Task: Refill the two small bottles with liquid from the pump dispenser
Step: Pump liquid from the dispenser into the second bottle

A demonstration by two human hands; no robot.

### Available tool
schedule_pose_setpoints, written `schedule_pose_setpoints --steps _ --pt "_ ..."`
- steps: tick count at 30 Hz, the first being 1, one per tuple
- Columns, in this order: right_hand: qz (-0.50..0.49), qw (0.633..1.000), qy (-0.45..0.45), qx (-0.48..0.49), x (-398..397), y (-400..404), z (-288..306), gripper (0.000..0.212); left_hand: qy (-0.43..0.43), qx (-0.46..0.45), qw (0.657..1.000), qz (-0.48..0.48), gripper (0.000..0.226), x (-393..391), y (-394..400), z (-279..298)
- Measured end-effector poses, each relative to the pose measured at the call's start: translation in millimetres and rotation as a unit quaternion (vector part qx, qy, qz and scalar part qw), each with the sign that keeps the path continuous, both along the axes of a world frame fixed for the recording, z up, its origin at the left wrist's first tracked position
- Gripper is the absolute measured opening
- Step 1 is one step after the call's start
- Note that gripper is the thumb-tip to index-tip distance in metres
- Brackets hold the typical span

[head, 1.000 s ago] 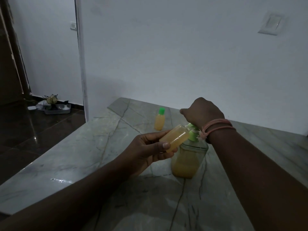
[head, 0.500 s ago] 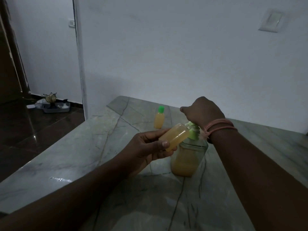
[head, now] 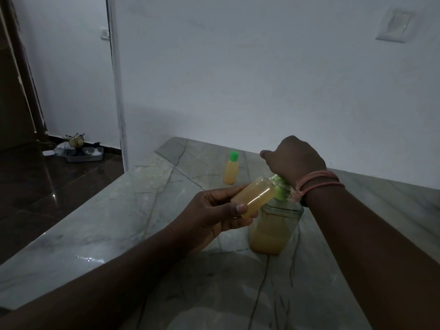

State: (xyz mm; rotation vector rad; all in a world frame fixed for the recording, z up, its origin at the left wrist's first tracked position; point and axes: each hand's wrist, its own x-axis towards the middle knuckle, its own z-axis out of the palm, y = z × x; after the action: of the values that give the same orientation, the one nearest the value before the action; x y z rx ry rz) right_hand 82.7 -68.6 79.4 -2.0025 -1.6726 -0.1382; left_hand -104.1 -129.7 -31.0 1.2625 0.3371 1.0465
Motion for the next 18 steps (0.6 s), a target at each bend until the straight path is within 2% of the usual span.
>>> schedule_pose_setpoints --steps 3,9,15,18 --pt "-0.004 0.999 0.022 -0.027 1 0 -1 0.032 -0.003 -0.004 1.000 0.002 0.051 0 0 1" --pt "0.013 0.998 -0.013 -0.055 -4 -7 10 0.032 -0.001 -0.013 1.000 0.006 0.045 1 -7 6" --pt "-0.008 0.999 0.031 -0.009 1 -1 -1 0.029 0.007 -0.011 1.000 0.004 0.054 0 -3 4" --pt "-0.015 1.000 0.019 -0.006 0 -2 -2 0.028 0.009 -0.011 1.000 0.005 0.054 0 -3 3"
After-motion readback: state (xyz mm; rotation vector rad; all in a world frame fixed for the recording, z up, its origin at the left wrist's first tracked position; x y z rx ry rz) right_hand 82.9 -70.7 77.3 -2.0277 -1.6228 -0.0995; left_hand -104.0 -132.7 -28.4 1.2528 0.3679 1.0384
